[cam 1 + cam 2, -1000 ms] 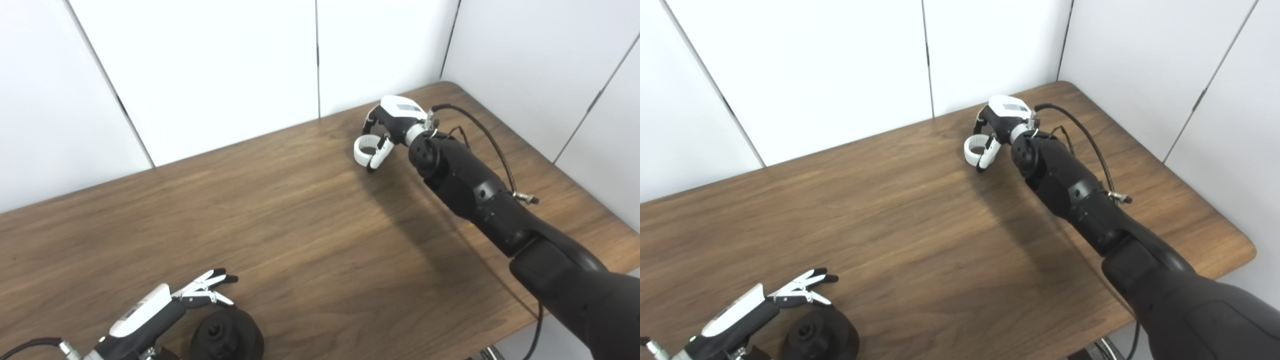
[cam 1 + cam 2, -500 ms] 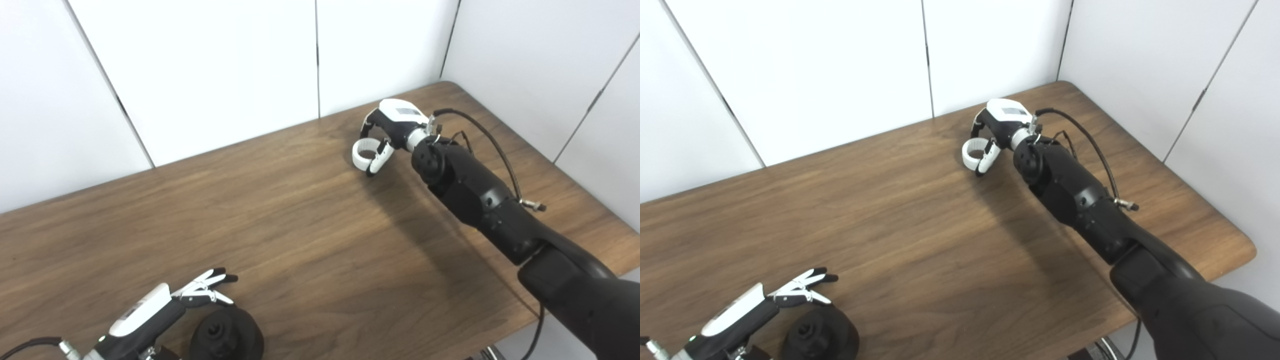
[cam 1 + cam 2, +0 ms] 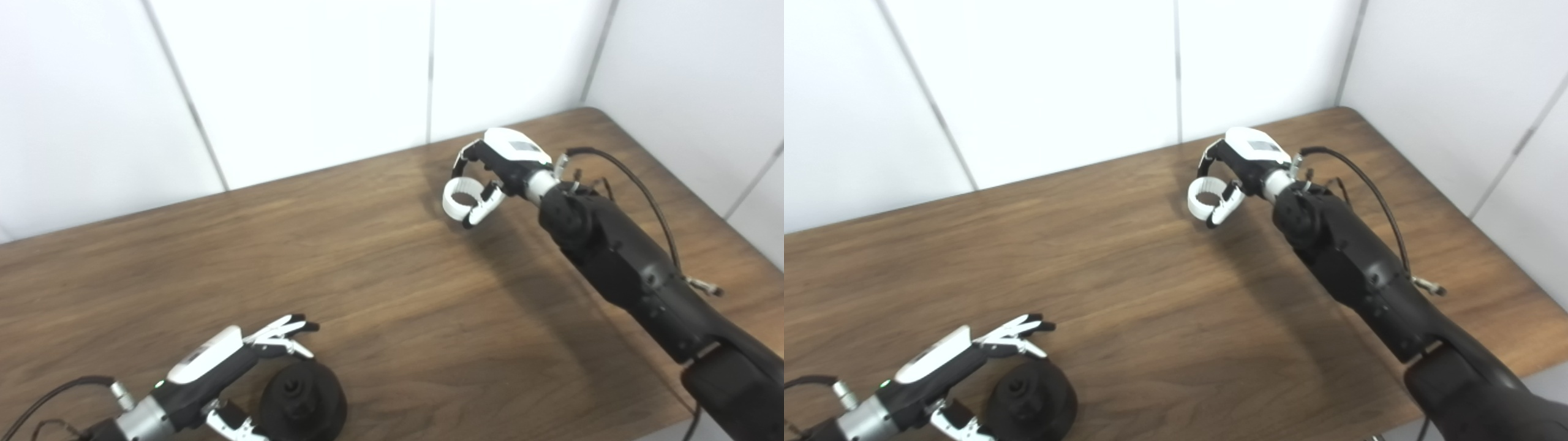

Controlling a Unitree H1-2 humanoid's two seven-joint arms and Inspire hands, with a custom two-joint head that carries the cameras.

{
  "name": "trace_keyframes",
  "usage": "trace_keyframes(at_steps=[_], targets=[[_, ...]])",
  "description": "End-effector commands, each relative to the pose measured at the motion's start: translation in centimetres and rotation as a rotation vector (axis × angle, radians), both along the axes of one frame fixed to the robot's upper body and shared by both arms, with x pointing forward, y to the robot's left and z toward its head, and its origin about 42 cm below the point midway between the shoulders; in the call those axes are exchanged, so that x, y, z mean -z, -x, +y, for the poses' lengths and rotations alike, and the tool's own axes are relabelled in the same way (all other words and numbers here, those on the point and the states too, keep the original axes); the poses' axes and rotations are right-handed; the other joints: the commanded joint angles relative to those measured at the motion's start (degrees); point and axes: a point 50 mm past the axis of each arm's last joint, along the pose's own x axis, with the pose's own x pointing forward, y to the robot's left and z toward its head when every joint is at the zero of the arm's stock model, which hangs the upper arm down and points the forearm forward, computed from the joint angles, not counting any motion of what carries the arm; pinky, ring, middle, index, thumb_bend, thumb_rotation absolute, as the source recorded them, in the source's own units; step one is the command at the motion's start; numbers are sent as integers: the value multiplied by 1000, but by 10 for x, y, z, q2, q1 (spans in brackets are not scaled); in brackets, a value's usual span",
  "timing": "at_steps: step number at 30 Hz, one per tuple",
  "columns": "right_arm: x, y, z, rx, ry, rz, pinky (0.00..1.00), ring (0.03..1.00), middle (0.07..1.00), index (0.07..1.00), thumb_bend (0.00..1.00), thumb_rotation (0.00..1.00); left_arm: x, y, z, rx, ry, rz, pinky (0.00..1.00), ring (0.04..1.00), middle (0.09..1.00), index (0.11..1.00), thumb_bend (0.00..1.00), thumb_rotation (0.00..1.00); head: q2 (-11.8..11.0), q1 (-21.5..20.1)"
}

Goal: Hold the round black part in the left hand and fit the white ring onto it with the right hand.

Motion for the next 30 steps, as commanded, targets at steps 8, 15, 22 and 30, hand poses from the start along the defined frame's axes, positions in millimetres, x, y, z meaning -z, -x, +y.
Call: trace_keyframes(at_steps=[8, 15, 22, 30], targets=[[-44, 10, 7, -98, 3, -94, 757, 819, 784, 484, 520, 134, 12, 3, -11, 4, -67, 38, 829, 1000, 940, 487, 523, 68, 8, 26], [-51, 19, 19, -161, 6, -112, 727, 815, 782, 483, 521, 134, 14, 3, -16, 4, -71, 33, 845, 1000, 940, 487, 522, 70, 16, 50], [-55, 24, 30, -218, 9, -118, 711, 807, 781, 482, 521, 135, 14, 1, -20, -9, -63, 45, 897, 1000, 942, 487, 523, 68, 21, 76], [-56, 35, 40, -283, 3, -126, 689, 787, 775, 482, 522, 134, 11, -1, -26, -13, -71, 35, 890, 1000, 946, 487, 522, 69, 29, 106]])
